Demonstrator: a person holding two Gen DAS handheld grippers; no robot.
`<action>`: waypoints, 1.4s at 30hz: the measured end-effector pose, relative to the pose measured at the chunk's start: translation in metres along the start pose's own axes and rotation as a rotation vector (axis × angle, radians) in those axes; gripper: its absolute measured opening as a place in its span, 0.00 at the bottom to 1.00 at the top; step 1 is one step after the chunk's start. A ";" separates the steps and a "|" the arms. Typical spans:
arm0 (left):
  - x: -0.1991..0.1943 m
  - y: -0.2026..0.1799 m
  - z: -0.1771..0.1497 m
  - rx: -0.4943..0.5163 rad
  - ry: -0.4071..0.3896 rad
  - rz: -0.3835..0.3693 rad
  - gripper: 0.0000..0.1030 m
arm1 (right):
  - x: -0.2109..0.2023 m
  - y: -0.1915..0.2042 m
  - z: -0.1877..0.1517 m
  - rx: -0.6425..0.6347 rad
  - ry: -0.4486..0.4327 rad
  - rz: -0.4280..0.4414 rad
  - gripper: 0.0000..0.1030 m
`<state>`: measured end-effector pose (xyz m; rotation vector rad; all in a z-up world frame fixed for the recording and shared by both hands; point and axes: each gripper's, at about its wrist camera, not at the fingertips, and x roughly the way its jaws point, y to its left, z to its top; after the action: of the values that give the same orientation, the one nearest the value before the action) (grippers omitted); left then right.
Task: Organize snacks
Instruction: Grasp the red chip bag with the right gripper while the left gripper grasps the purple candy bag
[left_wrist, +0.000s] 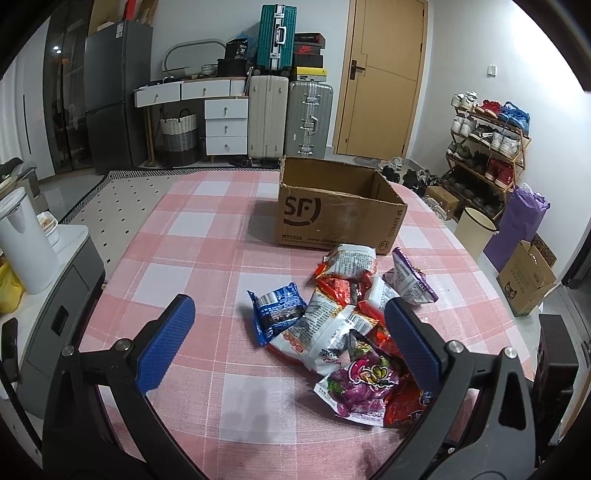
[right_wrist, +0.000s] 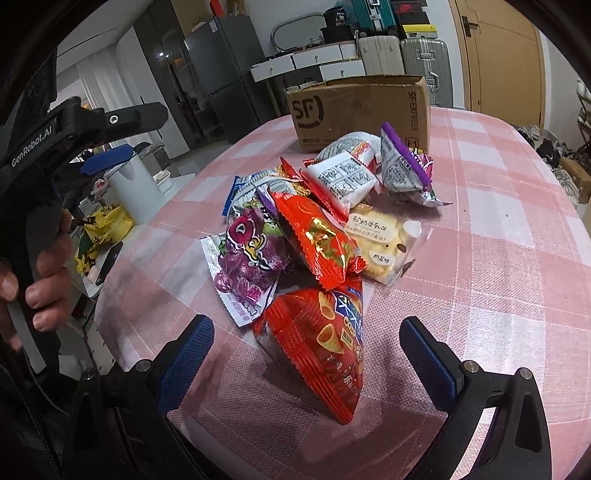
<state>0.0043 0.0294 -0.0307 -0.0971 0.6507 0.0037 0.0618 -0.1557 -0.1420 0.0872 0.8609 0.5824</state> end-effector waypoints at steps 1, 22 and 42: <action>0.001 0.002 0.000 -0.003 0.003 0.001 0.99 | 0.002 0.000 0.000 0.001 0.003 0.000 0.99; 0.016 0.026 -0.012 -0.052 0.078 -0.037 0.99 | 0.016 -0.017 -0.004 0.035 0.009 0.072 0.42; 0.067 0.009 -0.051 -0.085 0.295 -0.223 0.99 | -0.014 -0.028 -0.014 0.087 -0.056 0.088 0.42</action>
<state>0.0265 0.0315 -0.1123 -0.2548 0.9317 -0.2014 0.0568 -0.1890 -0.1501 0.2202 0.8309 0.6224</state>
